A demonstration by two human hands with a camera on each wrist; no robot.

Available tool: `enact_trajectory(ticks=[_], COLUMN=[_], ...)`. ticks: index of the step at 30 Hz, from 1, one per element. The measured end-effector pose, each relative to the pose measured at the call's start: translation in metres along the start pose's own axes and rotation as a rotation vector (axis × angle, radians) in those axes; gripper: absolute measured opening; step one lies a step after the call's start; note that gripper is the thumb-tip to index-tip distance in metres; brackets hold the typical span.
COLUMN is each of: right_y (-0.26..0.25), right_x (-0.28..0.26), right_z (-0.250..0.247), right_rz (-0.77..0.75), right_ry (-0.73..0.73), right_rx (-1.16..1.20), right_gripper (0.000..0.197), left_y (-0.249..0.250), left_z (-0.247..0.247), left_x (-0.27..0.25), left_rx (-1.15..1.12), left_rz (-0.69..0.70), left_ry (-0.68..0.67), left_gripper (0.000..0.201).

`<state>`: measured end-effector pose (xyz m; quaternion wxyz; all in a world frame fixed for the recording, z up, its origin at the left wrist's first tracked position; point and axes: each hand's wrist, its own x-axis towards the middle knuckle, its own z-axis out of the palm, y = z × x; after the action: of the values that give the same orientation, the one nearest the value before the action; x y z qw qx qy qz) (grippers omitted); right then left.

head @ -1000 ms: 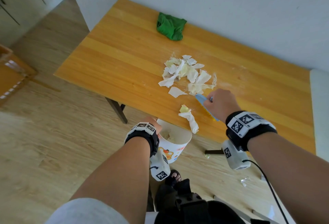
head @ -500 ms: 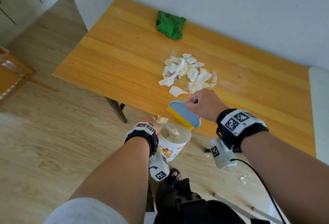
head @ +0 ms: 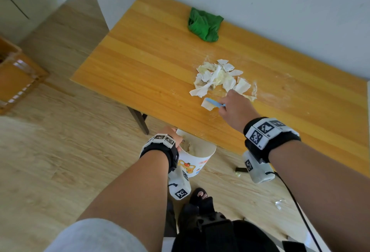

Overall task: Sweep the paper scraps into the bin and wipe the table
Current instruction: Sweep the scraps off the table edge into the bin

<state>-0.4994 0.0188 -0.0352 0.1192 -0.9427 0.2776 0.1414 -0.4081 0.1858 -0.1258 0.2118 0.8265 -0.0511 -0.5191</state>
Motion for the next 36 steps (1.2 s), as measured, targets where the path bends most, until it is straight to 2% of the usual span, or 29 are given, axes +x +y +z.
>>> enact_trajectory(ticks=[4, 8, 19, 22, 25, 28, 33, 36], right_y=[-0.004, -0.004, -0.024, -0.028, -0.028, -0.023, -0.018, -0.017], right_x=[-0.001, -0.004, -0.021, -0.023, -0.025, -0.022, -0.014, -0.006], right_z=[-0.001, -0.004, -0.009, -0.009, -0.012, -0.011, -0.016, -0.01], right_rz=[0.0, -0.003, 0.007, 0.021, 0.043, 0.08, 0.133, 0.164], right_ry=[-0.063, -0.084, -0.242, -0.244, -0.257, -0.164, 0.15, 0.159], right_rx=[-0.002, 0.092, 0.263, 0.283, 0.318, 0.327, 0.306, 0.146], right_gripper=[0.032, 0.029, 0.024, 0.026, 0.025, 0.027, 0.024, 0.028], left_y=[0.001, 0.002, 0.002, 0.002, 0.002, 0.001, -0.003, -0.006], left_z=[-0.002, -0.005, -0.003, -0.004, -0.006, -0.009, -0.017, -0.022], left_x=[0.0, -0.005, -0.005, -0.003, -0.001, 0.002, 0.009, 0.012], left_rx=[0.003, 0.074, 0.149, 0.167, 0.166, 0.171, 0.188, 0.186], left_rz=[0.011, 0.043, 0.059, 0.059, 0.059, 0.07, 0.09, 0.081], left_ry=[-0.006, 0.005, 0.02, 0.008, 0.004, -0.004, -0.021, -0.021], left_gripper=[0.049, 0.048, 0.023, 0.026, 0.02, 0.015, 0.015, 0.017])
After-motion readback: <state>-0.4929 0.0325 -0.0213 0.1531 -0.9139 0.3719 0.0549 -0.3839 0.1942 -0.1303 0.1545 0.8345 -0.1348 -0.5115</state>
